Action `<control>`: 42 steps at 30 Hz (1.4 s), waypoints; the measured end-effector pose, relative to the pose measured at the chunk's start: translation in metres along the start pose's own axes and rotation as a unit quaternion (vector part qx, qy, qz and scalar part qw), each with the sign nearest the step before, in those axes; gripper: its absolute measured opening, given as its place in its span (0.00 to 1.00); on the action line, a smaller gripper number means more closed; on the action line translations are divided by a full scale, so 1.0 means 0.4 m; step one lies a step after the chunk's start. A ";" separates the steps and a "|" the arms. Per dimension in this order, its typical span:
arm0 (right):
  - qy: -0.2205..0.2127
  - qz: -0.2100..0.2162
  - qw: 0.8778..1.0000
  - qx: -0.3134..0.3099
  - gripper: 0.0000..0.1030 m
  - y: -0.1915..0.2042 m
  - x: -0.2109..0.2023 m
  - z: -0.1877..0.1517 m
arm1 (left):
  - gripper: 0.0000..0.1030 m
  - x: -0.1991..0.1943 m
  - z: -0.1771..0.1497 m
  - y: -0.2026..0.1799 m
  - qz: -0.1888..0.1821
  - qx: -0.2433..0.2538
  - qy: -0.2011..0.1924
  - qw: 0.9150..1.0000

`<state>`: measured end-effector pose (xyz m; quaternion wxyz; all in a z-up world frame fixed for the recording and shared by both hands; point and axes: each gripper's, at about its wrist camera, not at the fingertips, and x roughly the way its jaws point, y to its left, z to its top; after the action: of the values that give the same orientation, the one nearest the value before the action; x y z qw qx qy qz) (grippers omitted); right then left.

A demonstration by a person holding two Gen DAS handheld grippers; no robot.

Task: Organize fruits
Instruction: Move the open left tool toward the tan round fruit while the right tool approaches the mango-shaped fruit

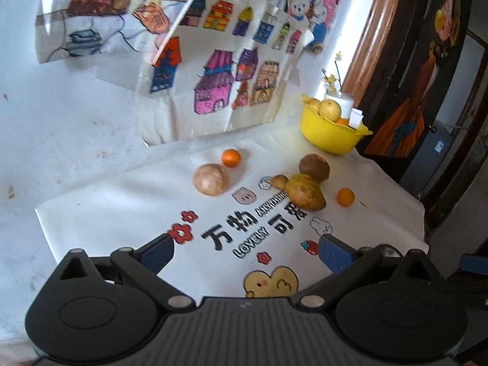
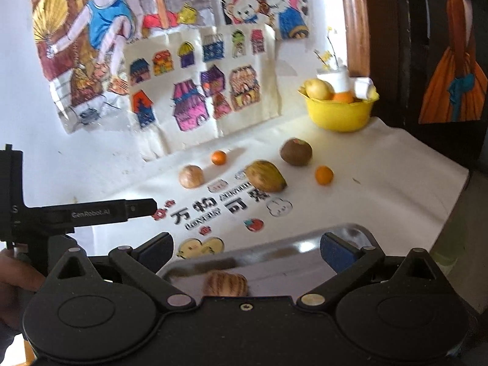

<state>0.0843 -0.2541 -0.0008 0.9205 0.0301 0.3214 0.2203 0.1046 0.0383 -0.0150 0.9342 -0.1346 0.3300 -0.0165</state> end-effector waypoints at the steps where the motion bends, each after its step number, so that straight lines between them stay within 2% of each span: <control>1: -0.003 0.002 1.000 -0.004 0.99 0.008 -0.005 0.010 | 0.99 -0.004 0.005 0.004 0.001 -0.001 -0.003 1.000; 8: -0.016 0.016 1.000 -0.018 0.99 0.041 -0.015 0.060 | 1.00 -0.023 0.037 0.015 0.004 0.003 -0.018 1.000; 16: -0.020 0.024 0.999 -0.037 0.99 0.060 0.022 0.114 | 1.00 0.002 0.069 0.021 0.016 0.014 -0.023 1.000; 30: -0.004 0.033 0.999 -0.041 0.99 0.046 0.152 0.187 | 0.99 0.118 0.115 0.037 0.024 0.018 -0.002 1.000; 42: 0.031 0.039 0.998 -0.025 0.99 -0.001 0.301 0.213 | 0.99 0.245 0.146 0.045 0.030 0.024 0.017 0.999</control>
<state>0.2198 -0.1959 -0.0030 0.9013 0.0128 0.3424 0.2652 0.2163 0.0581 -0.0360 0.9314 -0.1020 0.3495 0.0016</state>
